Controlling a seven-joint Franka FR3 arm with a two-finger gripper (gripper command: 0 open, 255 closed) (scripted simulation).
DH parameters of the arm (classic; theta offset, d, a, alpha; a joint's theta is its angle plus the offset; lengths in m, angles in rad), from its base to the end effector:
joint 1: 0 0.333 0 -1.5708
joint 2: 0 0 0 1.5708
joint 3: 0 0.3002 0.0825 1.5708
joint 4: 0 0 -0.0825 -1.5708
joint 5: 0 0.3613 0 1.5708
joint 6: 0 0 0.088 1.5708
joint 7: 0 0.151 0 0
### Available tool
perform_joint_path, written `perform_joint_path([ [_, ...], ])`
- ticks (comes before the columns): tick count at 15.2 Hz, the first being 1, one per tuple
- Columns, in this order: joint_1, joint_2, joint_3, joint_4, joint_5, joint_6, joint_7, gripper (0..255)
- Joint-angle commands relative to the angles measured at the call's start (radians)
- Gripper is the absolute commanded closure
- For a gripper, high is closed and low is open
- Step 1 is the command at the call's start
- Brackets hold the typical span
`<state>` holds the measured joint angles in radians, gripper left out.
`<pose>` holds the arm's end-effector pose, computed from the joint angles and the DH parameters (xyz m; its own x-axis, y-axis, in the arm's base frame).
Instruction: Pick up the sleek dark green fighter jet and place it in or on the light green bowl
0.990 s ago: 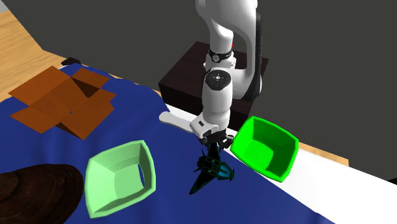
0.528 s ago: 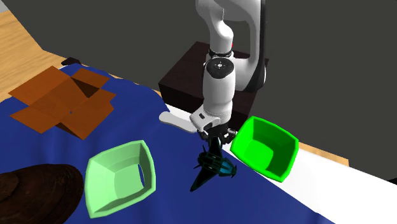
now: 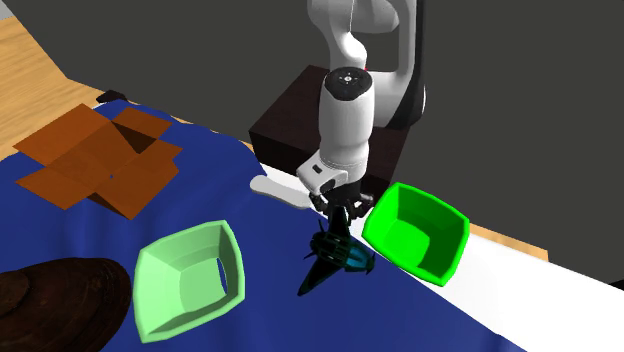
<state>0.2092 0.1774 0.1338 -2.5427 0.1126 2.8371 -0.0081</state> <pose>0.4359 0.1539 0.1789 0.9654 0.2344 0.1138 0.2431 -0.9676 -0.0686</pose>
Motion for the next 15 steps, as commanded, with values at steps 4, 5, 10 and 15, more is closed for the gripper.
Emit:
perform_joint_path([
  [4,-0.001,-0.074,0.002,0.001,0.003,-0.074,0.004,255],
  [5,-0.001,-0.088,0.002,0.002,0.004,-0.089,0.004,255],
  [10,-0.068,-0.072,-0.038,0.043,0.031,-0.122,-0.126,255],
  [15,-0.149,-0.02,-0.083,0.12,0.057,-0.158,-0.273,255],
])
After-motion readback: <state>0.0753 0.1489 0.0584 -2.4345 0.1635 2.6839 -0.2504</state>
